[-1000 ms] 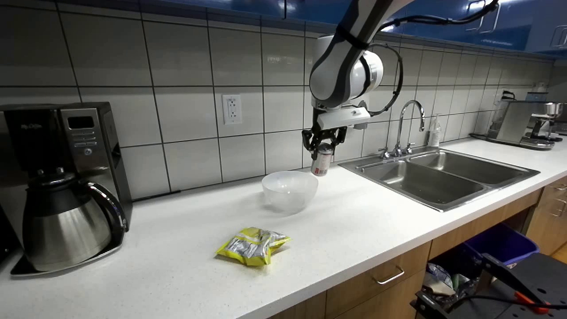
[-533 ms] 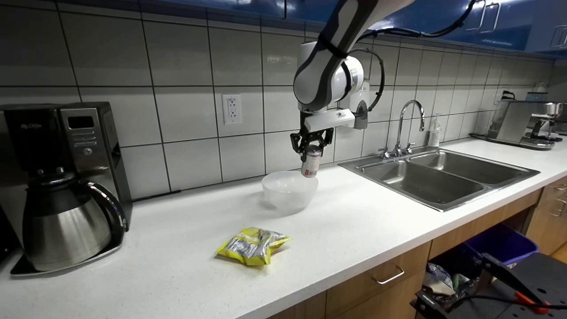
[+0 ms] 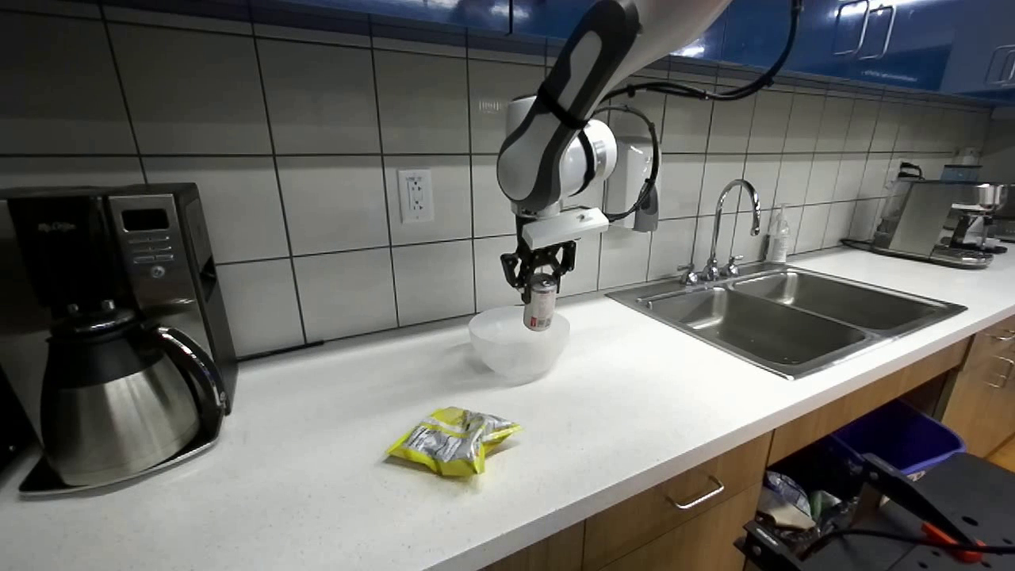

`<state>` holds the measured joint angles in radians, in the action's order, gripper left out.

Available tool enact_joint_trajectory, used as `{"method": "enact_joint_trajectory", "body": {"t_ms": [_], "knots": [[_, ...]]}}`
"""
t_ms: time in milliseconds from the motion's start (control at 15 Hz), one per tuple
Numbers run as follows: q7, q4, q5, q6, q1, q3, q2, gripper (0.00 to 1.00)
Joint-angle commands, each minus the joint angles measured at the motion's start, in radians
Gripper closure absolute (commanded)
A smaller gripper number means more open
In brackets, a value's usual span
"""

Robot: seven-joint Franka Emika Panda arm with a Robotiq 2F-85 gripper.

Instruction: Put the can in the bowl.

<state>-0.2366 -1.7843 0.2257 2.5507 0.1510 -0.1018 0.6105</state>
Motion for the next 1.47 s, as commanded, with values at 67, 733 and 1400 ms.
{"method": "enact_joint_trajectory", "body": {"t_ms": [67,733,1400], "knots": [[0.038,0.135,-0.043,-0.068,-0.022,0.022,0.087,0.6],[0.042,0.305,-0.099,-0.153,-0.025,0.03,0.235,0.6],[0.034,0.436,-0.102,-0.282,-0.028,0.023,0.313,0.0]]}}
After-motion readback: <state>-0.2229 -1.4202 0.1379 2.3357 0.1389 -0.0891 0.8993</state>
